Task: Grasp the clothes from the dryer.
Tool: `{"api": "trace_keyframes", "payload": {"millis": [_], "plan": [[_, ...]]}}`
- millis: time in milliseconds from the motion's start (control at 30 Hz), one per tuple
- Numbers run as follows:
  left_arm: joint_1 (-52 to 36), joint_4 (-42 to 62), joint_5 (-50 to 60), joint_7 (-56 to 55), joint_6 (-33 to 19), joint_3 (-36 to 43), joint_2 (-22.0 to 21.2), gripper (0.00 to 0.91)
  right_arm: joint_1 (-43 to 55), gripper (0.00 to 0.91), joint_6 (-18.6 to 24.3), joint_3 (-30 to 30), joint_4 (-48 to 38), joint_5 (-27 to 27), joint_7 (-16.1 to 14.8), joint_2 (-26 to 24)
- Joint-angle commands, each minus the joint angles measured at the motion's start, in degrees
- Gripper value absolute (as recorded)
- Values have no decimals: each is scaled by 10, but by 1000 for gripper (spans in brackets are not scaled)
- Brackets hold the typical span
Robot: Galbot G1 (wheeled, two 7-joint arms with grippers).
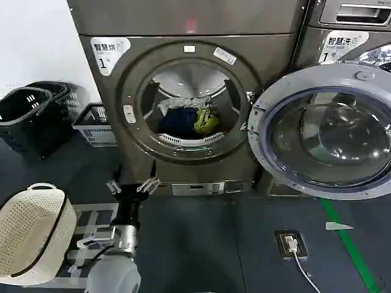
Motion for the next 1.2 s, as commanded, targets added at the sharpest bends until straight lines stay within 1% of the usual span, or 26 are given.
{"api": "trace_keyframes", "payload": {"millis": [33, 233, 667, 1133, 1200], "plan": [[-7, 0, 3, 3, 2, 1, -3, 907, 4, 907, 13, -11, 1, -9, -13, 0], [-9, -3, 1, 9, 3, -1, 4, 907, 6, 907, 19, -14, 7, -5, -9, 8], [-40, 16, -5, -6, 8, -3, -9, 907, -4, 907, 19, 2, 3, 2, -11, 6], [-34, 13, -4, -4, 9, -6, -7, 907, -10, 907, 19, 9, 3, 12, -13, 7], [-35, 14, -4, -3, 9, -7, -8, 907, -10, 907, 26, 7, 2, 14, -16, 8]]}}
